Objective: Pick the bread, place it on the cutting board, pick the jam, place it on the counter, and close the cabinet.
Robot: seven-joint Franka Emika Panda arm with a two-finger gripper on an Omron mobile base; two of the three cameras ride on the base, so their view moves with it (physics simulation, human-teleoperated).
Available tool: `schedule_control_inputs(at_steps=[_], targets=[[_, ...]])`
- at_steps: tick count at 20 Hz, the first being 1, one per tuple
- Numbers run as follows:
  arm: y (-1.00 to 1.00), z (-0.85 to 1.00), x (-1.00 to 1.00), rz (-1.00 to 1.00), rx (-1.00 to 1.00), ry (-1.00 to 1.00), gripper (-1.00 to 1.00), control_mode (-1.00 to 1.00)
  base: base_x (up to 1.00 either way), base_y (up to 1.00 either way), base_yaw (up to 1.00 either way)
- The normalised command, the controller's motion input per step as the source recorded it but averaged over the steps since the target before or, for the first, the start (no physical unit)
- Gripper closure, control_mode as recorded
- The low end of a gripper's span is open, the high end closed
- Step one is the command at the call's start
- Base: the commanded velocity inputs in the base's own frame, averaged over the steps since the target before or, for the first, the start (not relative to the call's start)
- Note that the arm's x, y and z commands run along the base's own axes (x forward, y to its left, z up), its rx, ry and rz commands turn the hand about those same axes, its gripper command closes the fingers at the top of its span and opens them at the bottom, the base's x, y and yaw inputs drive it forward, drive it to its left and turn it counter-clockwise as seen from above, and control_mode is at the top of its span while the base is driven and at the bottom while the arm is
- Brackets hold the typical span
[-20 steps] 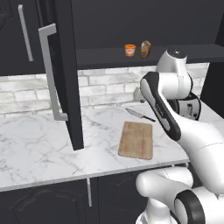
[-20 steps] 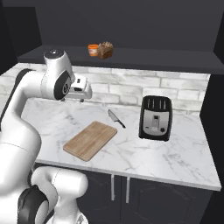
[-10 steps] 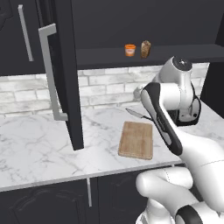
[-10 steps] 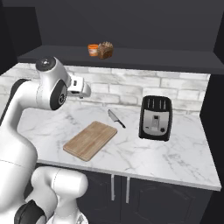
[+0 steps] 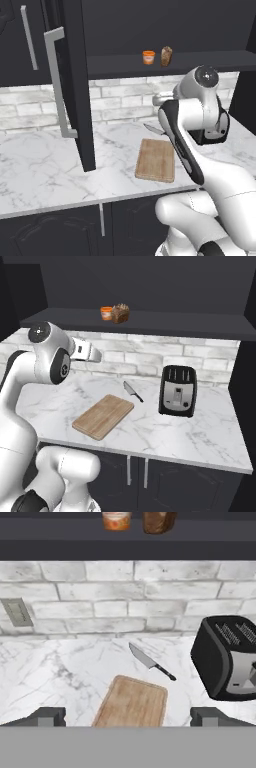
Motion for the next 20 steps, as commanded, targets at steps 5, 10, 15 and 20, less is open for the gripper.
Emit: schedule_control_inputs(at_steps=[5,10,15,20], targets=[[0.00,0.52,0.00,-0.10,0.00,-0.01,-1.00,-1.00,0.00,0.00,0.00],[0.00,0.19,0.10,-0.02,0.00,-0.01,-1.00,-1.00,0.00,0.00,0.00],[-0.01,0.11,0.26,0.00,0.01,-0.03,-1.00,-1.00,0.00,0.00,0.00],[-0.02,0.04,0.29,0.00,0.00,-0.12,-1.00,-1.00,0.00,0.00,0.00]])
